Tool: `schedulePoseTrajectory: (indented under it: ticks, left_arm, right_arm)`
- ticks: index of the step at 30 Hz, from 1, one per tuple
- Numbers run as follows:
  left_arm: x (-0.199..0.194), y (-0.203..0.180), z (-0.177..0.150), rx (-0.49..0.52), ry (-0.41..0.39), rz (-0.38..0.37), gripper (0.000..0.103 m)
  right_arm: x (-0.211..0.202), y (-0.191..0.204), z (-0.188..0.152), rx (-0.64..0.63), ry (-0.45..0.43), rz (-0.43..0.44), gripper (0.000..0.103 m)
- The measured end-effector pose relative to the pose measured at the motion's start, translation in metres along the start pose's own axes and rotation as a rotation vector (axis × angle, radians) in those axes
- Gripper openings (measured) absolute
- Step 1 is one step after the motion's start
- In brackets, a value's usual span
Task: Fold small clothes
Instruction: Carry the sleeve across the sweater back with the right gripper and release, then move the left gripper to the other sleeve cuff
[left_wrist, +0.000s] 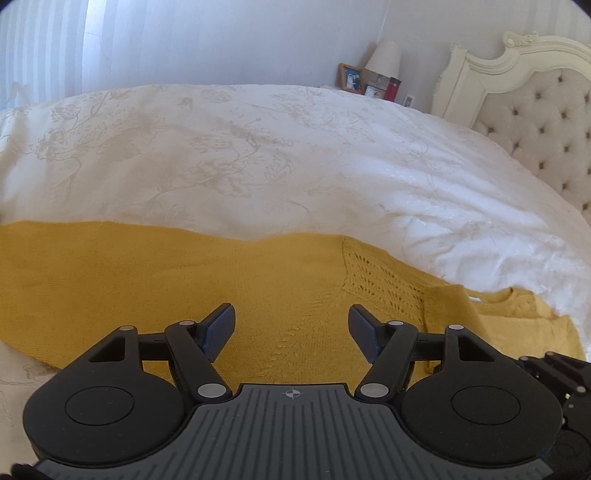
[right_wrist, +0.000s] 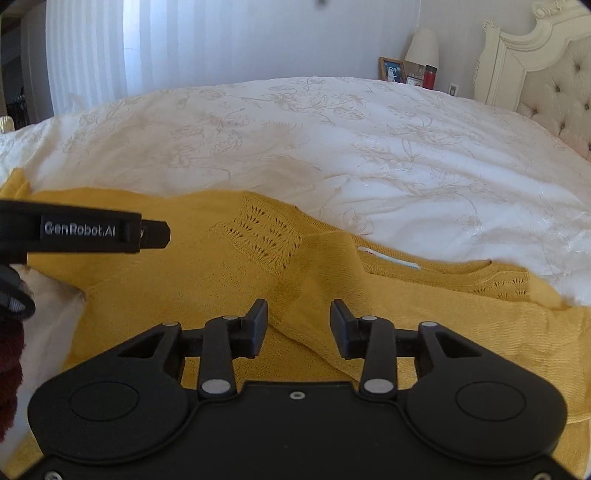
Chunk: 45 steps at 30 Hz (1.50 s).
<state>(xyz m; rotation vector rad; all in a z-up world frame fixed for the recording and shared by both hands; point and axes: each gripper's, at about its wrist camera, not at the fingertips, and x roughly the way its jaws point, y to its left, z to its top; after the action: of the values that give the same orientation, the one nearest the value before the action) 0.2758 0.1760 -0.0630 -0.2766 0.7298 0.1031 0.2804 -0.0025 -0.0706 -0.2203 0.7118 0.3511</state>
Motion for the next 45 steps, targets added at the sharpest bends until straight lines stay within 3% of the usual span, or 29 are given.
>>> schedulePoseTrajectory:
  ticks: [8,10,11,15,18,20,23,25,27,30,31,33,37,41,45]
  left_arm:
    - [0.007,0.000,-0.003,0.010,0.034,-0.005,0.067]
    - [0.006,0.000,-0.002,0.008,0.032,-0.007,0.067]
    - [0.006,0.000,-0.002,0.008,0.030,-0.005,0.067]
    - [0.002,0.002,0.003,-0.011,0.031,-0.011,0.067]
    - [-0.008,0.008,0.009,-0.035,-0.003,-0.023,0.067]
    - [-0.016,0.012,0.012,-0.040,-0.052,0.011,0.067]
    - [-0.022,0.021,0.017,-0.075,-0.110,0.051,0.067]
    - [-0.022,0.025,0.019,-0.090,-0.123,0.066,0.067]
    - [-0.017,0.026,0.020,-0.087,-0.111,0.084,0.067]
    - [-0.011,0.027,0.019,-0.088,-0.087,0.084,0.067]
    - [-0.012,0.027,0.018,-0.084,-0.085,0.080,0.067]
    - [-0.011,0.024,0.016,-0.062,-0.086,0.085,0.067]
    - [0.000,0.011,0.006,0.016,-0.019,0.089,0.067]
    - [0.023,-0.005,-0.013,0.136,0.070,0.124,0.067]
    - [0.031,-0.012,-0.028,0.213,0.016,0.172,0.075]
  right_arm:
    - [0.022,0.028,-0.012,-0.199,-0.022,-0.076,0.049]
    - [0.024,0.024,-0.012,-0.179,-0.024,-0.074,0.036]
    - [0.023,0.020,-0.011,-0.154,-0.023,-0.071,0.010]
    - [0.005,0.006,-0.002,-0.023,-0.080,-0.067,0.011]
    - [-0.018,0.004,0.011,0.055,-0.153,0.044,0.012]
    - [-0.023,0.008,0.018,0.094,-0.165,0.137,0.011]
    - [-0.012,0.018,0.021,0.166,-0.130,0.269,0.012]
    - [0.003,0.028,0.019,0.169,-0.088,0.286,0.013]
    - [0.017,0.036,0.014,0.159,-0.041,0.308,0.024]
    - [0.024,0.038,0.005,0.179,-0.002,0.341,0.025]
    - [0.019,0.037,0.003,0.180,-0.013,0.341,0.027]
    - [0.009,0.031,0.001,0.182,-0.037,0.340,0.051]
    - [-0.015,0.007,-0.012,0.216,-0.072,0.262,0.053]
    - [-0.026,-0.029,-0.030,0.313,-0.033,0.139,0.053]
    - [-0.050,-0.053,-0.053,0.407,-0.017,0.083,0.053]
